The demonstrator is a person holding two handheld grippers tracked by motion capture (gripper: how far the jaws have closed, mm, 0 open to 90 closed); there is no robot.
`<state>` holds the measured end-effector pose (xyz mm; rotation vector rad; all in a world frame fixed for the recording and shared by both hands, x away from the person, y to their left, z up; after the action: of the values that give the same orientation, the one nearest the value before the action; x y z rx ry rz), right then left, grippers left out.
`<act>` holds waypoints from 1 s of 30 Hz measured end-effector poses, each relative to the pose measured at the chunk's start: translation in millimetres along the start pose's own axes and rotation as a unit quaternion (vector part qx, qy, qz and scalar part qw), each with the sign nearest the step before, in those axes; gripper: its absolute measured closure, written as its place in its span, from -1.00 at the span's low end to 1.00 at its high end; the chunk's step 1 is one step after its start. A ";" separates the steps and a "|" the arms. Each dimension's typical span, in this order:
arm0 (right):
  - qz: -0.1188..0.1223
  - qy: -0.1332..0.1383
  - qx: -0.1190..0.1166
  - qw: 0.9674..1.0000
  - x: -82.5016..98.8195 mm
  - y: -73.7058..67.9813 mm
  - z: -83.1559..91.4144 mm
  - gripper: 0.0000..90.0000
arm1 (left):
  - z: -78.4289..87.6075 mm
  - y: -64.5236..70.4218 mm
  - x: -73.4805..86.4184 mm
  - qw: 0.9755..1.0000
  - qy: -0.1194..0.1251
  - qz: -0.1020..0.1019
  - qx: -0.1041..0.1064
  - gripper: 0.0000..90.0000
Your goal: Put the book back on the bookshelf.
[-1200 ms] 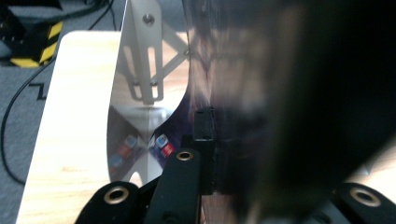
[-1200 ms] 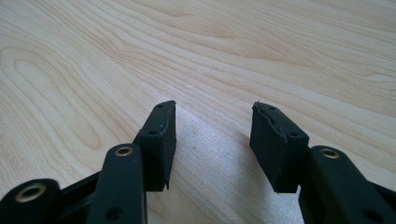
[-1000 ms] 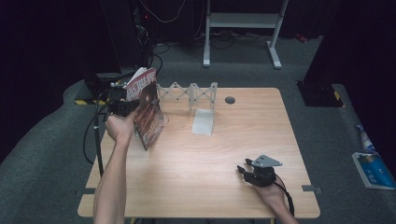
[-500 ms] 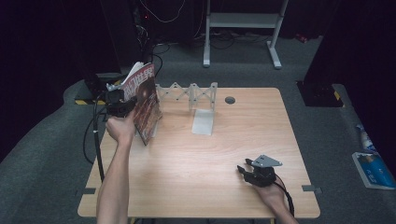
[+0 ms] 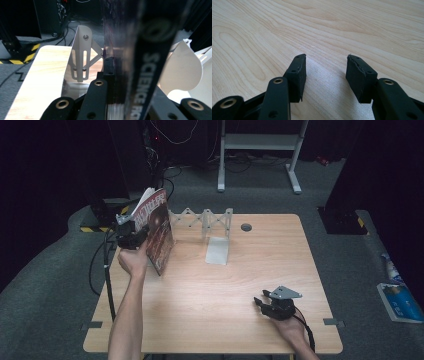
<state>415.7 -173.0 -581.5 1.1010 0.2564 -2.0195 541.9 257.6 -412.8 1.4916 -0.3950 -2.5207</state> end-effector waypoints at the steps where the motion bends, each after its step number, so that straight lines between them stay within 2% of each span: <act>1: 0.000 0.000 0.000 1.000 0.0 0.0 0.0 0.12 | 0.1 0.4 1.0 1.000 -0.004 -0.006 0.000 0.85; 9: -0.001 0.000 0.001 1.000 0.1 0.3 -0.1 0.12 | 4.1 2.8 10.9 0.998 -0.040 -0.044 -0.015 0.80; 14: -0.001 0.000 0.001 1.000 0.1 0.4 -0.1 0.11 | 3.7 1.5 12.9 0.996 -0.067 -0.046 -0.026 0.76; 17: -0.001 0.000 0.001 1.000 0.1 0.3 -0.1 0.11 | 3.4 -0.7 12.8 0.996 -0.069 -0.038 -0.031 0.75; 20: -0.001 0.000 0.001 1.000 0.1 0.4 -0.1 0.11 | 2.7 -3.5 12.9 0.996 -0.071 -0.038 -0.035 0.72; 21: -0.001 0.000 0.001 1.000 0.1 0.4 -0.1 0.11 | 2.5 -4.2 12.9 0.996 -0.071 -0.040 -0.037 0.71; 23: -0.001 0.000 0.001 1.000 0.1 0.4 -0.1 0.11 | 1.4 -5.6 14.9 0.993 -0.076 -0.066 -0.056 0.65; 25: -0.001 0.000 0.001 1.000 0.1 0.4 -0.1 0.11 | 1.2 -5.8 16.6 0.992 -0.081 -0.081 -0.059 0.62; 30: -0.001 0.000 0.001 1.000 0.1 0.4 -0.1 0.11 | 0.9 -7.4 16.3 0.992 -0.083 -0.081 -0.058 0.60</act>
<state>416.0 -173.2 -581.6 1.1027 0.2566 -2.0207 533.1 260.0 -428.3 1.3265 -0.1512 -2.7508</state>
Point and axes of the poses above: each handheld gripper's, and its own axes: z roughly backward along the jaws, x roughly out of its underside, y roughly to its right, the point moved 8 cm from there along -z, roughly forward along the jaws, and after that the axes turned 12 degrees about z, right-handed, at the moved point
